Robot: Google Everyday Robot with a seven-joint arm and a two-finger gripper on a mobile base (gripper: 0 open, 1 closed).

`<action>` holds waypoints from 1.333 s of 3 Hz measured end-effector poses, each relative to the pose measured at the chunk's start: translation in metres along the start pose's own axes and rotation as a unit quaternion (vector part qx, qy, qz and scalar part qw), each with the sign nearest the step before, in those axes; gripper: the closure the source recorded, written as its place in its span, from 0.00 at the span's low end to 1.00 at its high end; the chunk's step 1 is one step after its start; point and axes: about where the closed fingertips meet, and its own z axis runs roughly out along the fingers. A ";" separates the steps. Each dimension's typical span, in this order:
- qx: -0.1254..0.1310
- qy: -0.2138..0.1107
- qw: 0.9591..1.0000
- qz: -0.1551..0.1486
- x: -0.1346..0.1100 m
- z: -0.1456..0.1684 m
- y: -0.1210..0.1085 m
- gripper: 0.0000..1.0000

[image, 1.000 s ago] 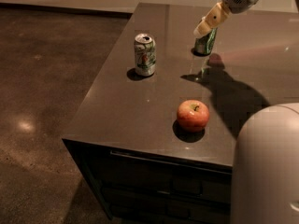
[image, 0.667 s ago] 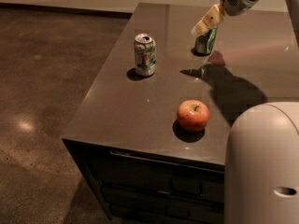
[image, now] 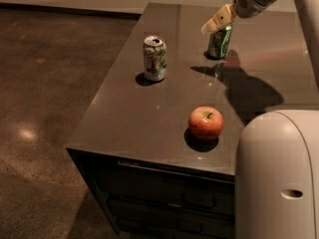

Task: Move green can near 7up can

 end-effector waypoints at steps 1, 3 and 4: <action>-0.001 -0.009 1.000 0.014 -0.004 0.014 -0.002 0.00; 0.004 -0.002 0.999 0.035 0.004 0.029 -0.011 0.25; 0.002 -0.002 1.000 0.031 0.004 0.027 -0.011 0.48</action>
Offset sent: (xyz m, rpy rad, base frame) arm 0.0306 -0.0001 -0.0148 0.0518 -0.0058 -0.0552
